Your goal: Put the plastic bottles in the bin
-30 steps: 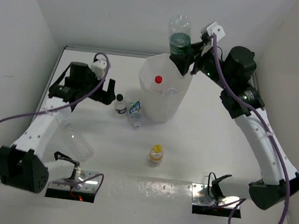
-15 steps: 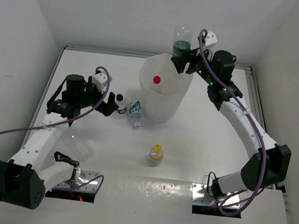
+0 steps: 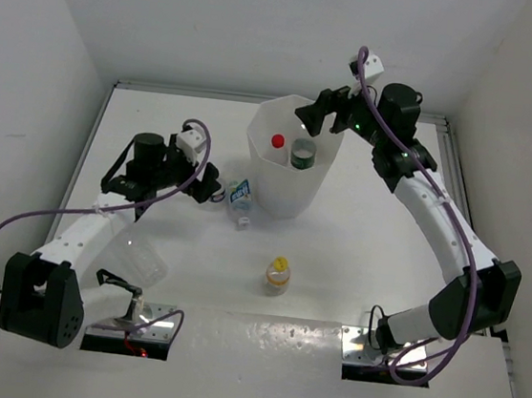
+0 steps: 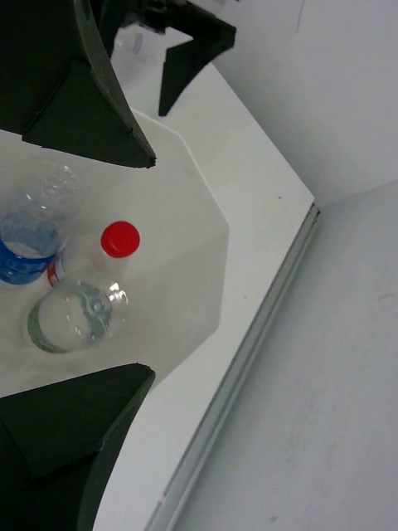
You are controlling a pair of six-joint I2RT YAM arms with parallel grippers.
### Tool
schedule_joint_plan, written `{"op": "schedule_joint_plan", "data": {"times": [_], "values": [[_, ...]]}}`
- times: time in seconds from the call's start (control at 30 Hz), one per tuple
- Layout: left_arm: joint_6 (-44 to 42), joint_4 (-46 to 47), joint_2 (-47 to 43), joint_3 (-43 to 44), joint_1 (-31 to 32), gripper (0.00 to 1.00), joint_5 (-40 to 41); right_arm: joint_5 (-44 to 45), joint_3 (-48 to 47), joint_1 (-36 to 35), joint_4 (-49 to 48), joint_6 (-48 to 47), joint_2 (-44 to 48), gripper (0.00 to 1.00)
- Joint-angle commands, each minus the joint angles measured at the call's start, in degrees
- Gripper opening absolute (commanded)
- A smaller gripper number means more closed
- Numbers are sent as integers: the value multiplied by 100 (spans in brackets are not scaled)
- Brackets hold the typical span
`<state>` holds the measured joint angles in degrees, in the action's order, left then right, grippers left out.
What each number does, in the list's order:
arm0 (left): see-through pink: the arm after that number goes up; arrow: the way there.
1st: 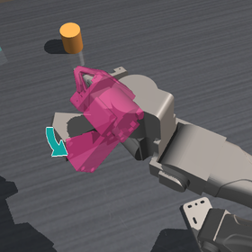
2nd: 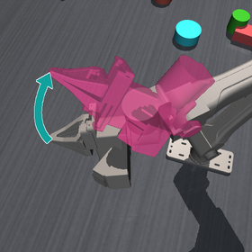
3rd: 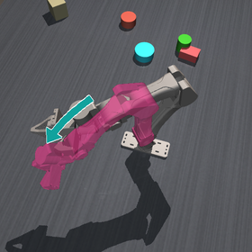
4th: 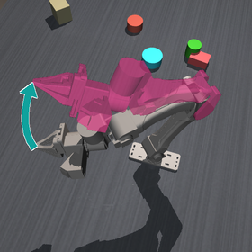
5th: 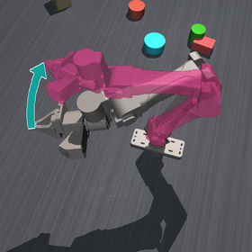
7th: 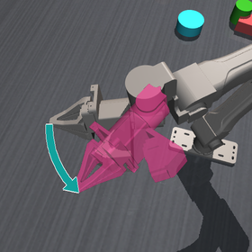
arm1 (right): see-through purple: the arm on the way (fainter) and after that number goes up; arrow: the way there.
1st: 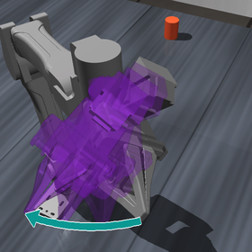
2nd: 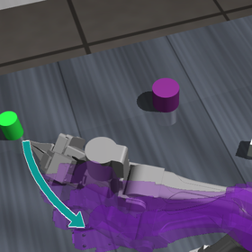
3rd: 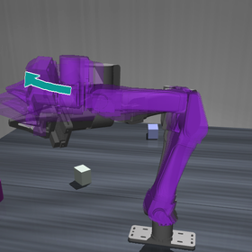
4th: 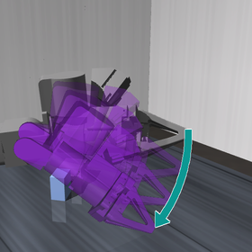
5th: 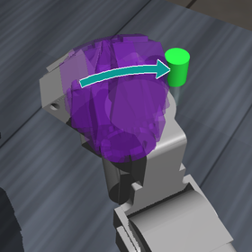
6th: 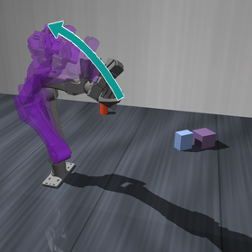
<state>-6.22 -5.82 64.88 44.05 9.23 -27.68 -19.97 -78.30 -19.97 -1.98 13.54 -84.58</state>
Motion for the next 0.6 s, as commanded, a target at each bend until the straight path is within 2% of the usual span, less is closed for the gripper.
{"op": "schedule_joint_plan", "data": {"times": [0.0, 0.1, 0.23, 0.27, 0.33, 0.37, 0.43, 0.47, 0.57], "values": [[77, 740, 296, -63, 96, 100, 79, -306, -308, 1, 476, -35, 336, 100], [77, 934, 498, -63, 149, 100, 236, -490, -213, 2, 803, -245, 677, 100], [77, 1048, 754, -2, 149, 89, 175, -657, 262, 2, 1243, -782, 1222, 100], [77, 1109, 815, -2, 149, 78, 123, -658, 611, 19, 1435, -1061, 1329, 100], [130, 1163, 815, -2, 149, 67, 70, -666, 929, 37, 1603, -1239, 1645, 100], [130, 1163, 815, -2, 149, 55, 18, -684, 1027, 37, 1743, -1597, 1724, 100], [69, 1005, 815, 120, 26, 44, -123, -762, 1421, 37, 1972, -1793, 2041, 100], [-10, 813, 815, 121, 26, 34, -219, -772, 1501, 37, 2173, -2055, 2111, 100], [-81, 374, 667, 488, -236, 18, -553, -842, 1967, 37, 2516, -2354, 2585, 100]]}}
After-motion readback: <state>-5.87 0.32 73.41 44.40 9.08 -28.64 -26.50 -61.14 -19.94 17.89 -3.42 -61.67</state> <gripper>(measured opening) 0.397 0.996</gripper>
